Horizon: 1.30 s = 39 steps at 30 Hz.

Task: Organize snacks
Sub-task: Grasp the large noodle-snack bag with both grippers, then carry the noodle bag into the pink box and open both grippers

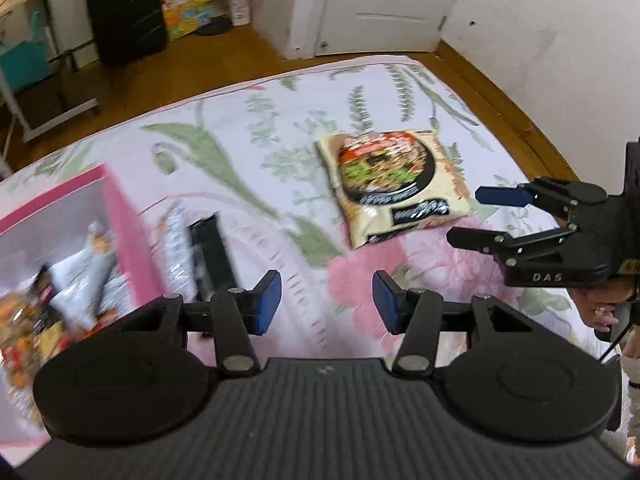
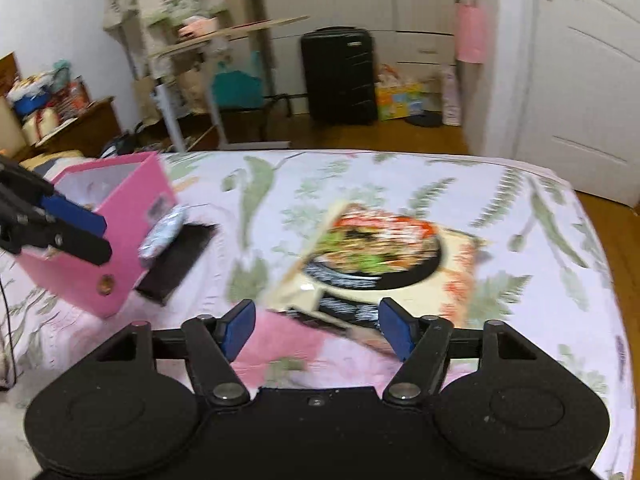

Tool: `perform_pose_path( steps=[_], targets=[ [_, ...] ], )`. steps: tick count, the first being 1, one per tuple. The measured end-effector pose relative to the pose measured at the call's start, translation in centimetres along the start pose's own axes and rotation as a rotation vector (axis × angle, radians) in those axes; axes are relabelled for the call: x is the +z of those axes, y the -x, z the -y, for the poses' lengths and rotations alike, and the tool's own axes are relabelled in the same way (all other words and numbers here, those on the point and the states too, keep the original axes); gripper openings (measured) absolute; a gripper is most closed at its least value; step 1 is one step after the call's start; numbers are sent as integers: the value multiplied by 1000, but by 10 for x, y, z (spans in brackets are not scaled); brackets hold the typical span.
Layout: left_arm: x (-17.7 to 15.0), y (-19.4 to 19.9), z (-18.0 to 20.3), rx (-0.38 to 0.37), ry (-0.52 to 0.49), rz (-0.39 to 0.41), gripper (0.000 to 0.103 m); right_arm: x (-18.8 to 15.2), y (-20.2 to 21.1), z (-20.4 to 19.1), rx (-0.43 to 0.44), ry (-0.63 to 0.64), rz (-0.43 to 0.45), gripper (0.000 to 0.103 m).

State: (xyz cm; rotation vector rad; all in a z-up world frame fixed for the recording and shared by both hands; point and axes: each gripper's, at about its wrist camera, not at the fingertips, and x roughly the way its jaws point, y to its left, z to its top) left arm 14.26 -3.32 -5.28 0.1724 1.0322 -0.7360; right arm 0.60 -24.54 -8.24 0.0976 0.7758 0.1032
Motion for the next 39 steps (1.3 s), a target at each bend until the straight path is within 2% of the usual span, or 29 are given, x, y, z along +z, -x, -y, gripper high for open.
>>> perform_pose_path(
  steps=[4, 7, 10, 14, 17, 20, 22, 27, 28, 29, 31, 32, 33, 39],
  targets=[
    [19, -28, 14, -16, -4, 33, 50, 3, 4, 38, 70, -149, 32, 78],
    [33, -56, 18, -46, 38, 31, 50, 2, -2, 57, 54, -245, 50, 80],
    [42, -86, 18, -75, 88, 27, 50, -1, -19, 78, 40, -351, 16, 80],
    [46, -124, 13, -65, 141, 4, 50, -6, -41, 103, 16, -450, -13, 80],
    [51, -144, 7, -61, 172, 26, 53, -6, -58, 116, 18, -469, -27, 80],
    [55, -156, 6, -138, 203, 1, 55, -8, -73, 122, -19, -470, -37, 80],
    [54, -162, 8, -144, 219, -10, 55, -8, -81, 122, -33, -454, -37, 80],
    [55, -176, 9, -127, 238, -11, 60, -9, -82, 127, 65, -505, -16, 80],
    [56, -178, 9, -132, 241, -12, 61, -8, -83, 124, 73, -502, -27, 77],
    [57, -180, 10, -147, 234, -22, 60, -8, -84, 121, 74, -492, -50, 69],
    [59, -178, 13, -171, 203, -32, 60, -5, -84, 114, 50, -477, -73, 65],
    [59, -177, 15, -178, 195, -31, 59, -4, -83, 111, 50, -479, -81, 56],
    [59, -174, 17, -181, 185, -34, 59, -3, -82, 110, 65, -490, -90, 52],
    [49, -162, 29, -178, 134, -58, 59, 2, -78, 100, 36, -465, -167, 51]
  ],
)
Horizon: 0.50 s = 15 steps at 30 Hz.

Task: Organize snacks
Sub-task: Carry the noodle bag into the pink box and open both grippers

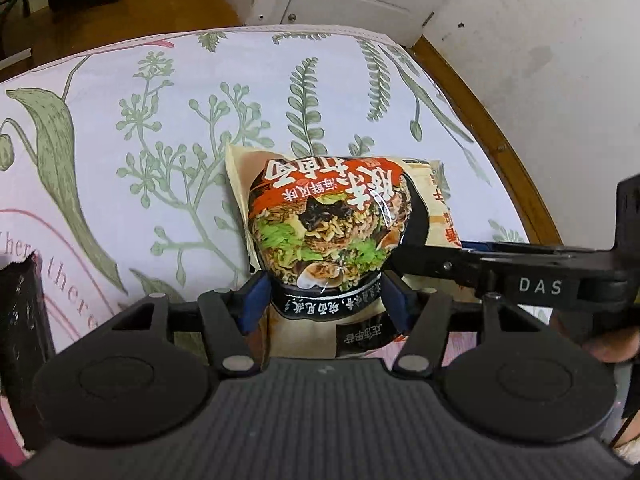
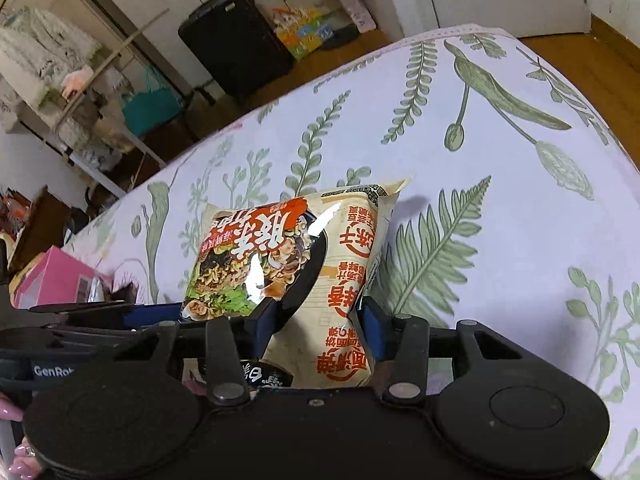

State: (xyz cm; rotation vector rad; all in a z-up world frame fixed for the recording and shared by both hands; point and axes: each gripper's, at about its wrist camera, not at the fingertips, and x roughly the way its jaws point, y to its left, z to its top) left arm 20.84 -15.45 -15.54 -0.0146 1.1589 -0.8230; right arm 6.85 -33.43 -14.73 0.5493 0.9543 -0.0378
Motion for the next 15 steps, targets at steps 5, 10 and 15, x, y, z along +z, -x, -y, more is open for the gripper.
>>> perform_pose_path(
  steps=[5, 10, 15],
  targets=[
    [-12, 15, 5, -4, -13, -40, 59, -10, 9, -13, -20, 20, -53, 51],
    [-29, 28, 5, -25, -29, -94, 59, -24, 21, -31, -42, 97, -81, 52],
    [-47, 51, 8, -20, -32, -107, 59, -37, 31, -45, -31, 124, -103, 52]
  ],
)
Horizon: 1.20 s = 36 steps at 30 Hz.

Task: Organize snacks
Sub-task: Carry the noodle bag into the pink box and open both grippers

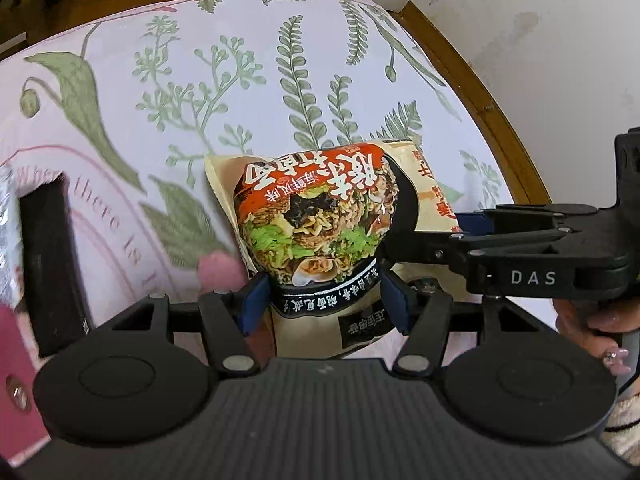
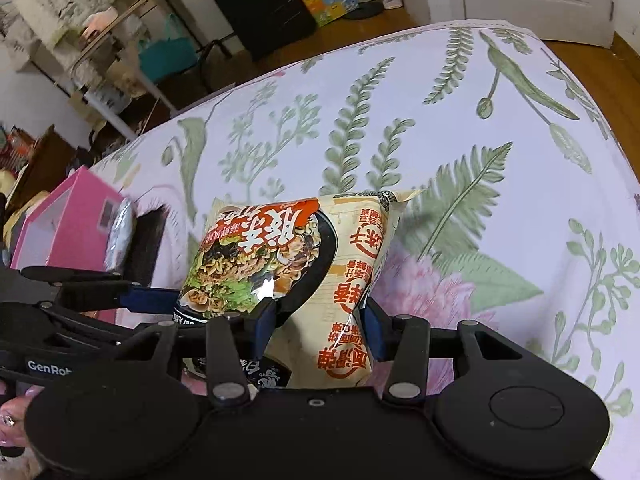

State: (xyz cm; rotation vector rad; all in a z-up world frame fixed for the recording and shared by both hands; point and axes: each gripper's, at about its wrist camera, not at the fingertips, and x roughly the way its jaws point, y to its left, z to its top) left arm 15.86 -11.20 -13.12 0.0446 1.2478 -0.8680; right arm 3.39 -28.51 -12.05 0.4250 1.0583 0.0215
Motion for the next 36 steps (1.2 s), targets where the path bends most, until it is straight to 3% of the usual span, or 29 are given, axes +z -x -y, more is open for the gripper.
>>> perform_pose_path(
  steps=[7, 12, 19, 26, 34, 36],
  targets=[
    [-33, 35, 17, 37, -43, 42, 59, -25, 19, -29, 1, 27, 19, 58],
    [-48, 55, 14, 4, 7, 8, 59, -38, 28, -46, 15, 58, -9, 64],
    [-74, 92, 14, 7, 4, 24, 59, -48, 48, -77, 67, 136, -41, 69],
    [-87, 146, -13, 49, -8, 132, 58, -33, 56, -123, 158, 230, 0, 69],
    [-94, 222, -50, 176, 6, 257, 59, -5, 51, -186, 321, 319, 68, 67],
    [-96, 233, -65, 236, 31, 275, 59, 4, 44, -202, 361, 345, 64, 62]
  ],
)
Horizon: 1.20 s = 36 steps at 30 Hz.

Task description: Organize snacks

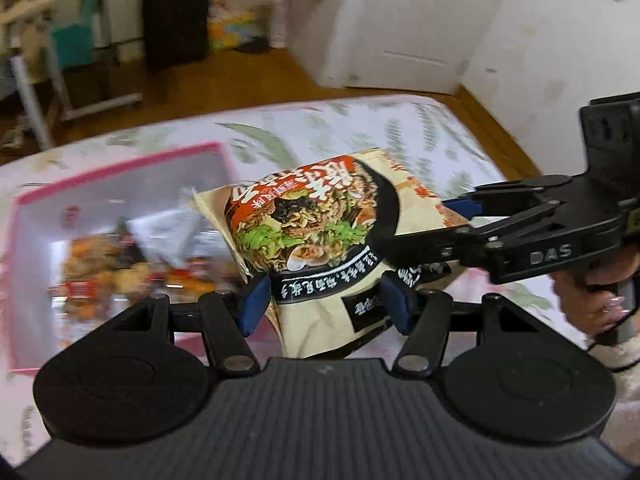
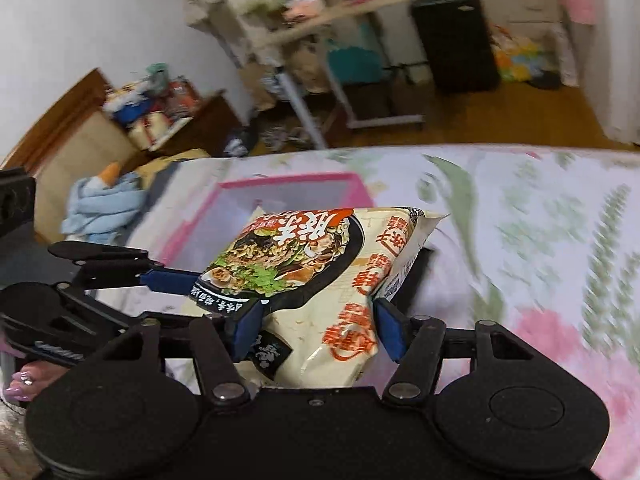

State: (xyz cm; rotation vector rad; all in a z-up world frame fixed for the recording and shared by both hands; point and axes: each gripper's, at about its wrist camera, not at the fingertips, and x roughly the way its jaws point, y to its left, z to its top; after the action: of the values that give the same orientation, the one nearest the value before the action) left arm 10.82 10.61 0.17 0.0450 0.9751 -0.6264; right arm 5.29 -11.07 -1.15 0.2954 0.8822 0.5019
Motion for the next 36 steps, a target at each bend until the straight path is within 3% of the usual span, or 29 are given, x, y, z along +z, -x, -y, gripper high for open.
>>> perform_pose_path(
  steps=[3, 10, 20, 22, 24, 26, 32, 36],
  targets=[
    [2, 6, -26, 56, 44, 28, 58, 21, -25, -8, 58, 13, -4, 60],
    [0, -1, -80, 196, 96, 47, 59, 43, -89, -29, 99, 52, -71, 56],
    [-11, -43, -126, 259, 191, 5, 59, 37, -143, -52, 56, 121, -142, 54],
    [-14, -46, -130, 264, 203, 7, 61, 34, -144, -56, 29, 157, -137, 55],
    [-15, -48, -124, 367, 122, 21, 61, 33, -138, -61, -3, 221, -105, 55],
    [-14, -45, -122, 405, 100, 37, 61, 30, -124, -60, -15, 260, -80, 55],
    [-11, -30, -104, 350, 107, 55, 59, 29, -65, -26, -33, 238, -6, 56],
    [-11, -25, -76, 272, 103, 55, 59, 29, -41, 6, -71, 172, 17, 56]
  ],
)
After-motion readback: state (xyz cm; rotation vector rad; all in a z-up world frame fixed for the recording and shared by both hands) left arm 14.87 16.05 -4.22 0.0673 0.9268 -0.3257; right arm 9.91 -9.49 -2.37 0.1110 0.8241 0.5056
